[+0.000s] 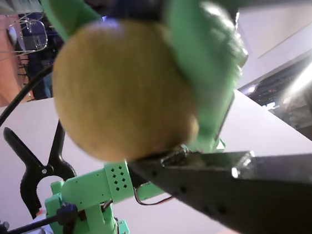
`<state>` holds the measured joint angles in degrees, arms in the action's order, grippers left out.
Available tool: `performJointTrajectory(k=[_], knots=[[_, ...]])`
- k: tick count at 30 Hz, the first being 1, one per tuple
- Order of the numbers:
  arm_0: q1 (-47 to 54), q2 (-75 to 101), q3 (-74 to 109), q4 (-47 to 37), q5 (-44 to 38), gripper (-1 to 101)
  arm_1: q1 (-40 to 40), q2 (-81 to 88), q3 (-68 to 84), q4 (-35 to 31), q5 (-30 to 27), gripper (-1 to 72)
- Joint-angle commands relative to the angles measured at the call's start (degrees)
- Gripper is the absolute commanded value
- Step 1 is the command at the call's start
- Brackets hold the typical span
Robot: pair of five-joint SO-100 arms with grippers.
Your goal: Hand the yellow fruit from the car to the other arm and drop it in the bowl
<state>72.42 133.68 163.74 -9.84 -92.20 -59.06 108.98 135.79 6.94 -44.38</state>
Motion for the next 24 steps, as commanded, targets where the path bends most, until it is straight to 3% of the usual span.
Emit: performJointTrajectory(k=[1, 17, 20, 24], knots=[[-0.7, 0.3, -1.0, -2.0, -0.7, 51, 0.1, 1.9, -1.8, -0.8, -0.6, 0.0], [-0.8, 0.3, -1.0, -1.8, -0.7, 52, 5.4, 4.6, 0.4, -1.0, -1.8, 0.0], [-0.8, 0.3, -1.0, -1.9, -0.7, 52, 10.0, 4.0, -0.8, -1.1, 0.4, 0.0], [-0.8, 0.3, -1.0, -1.9, -0.7, 52, 16.1, 2.5, -4.7, -1.1, 7.8, 0.0]])
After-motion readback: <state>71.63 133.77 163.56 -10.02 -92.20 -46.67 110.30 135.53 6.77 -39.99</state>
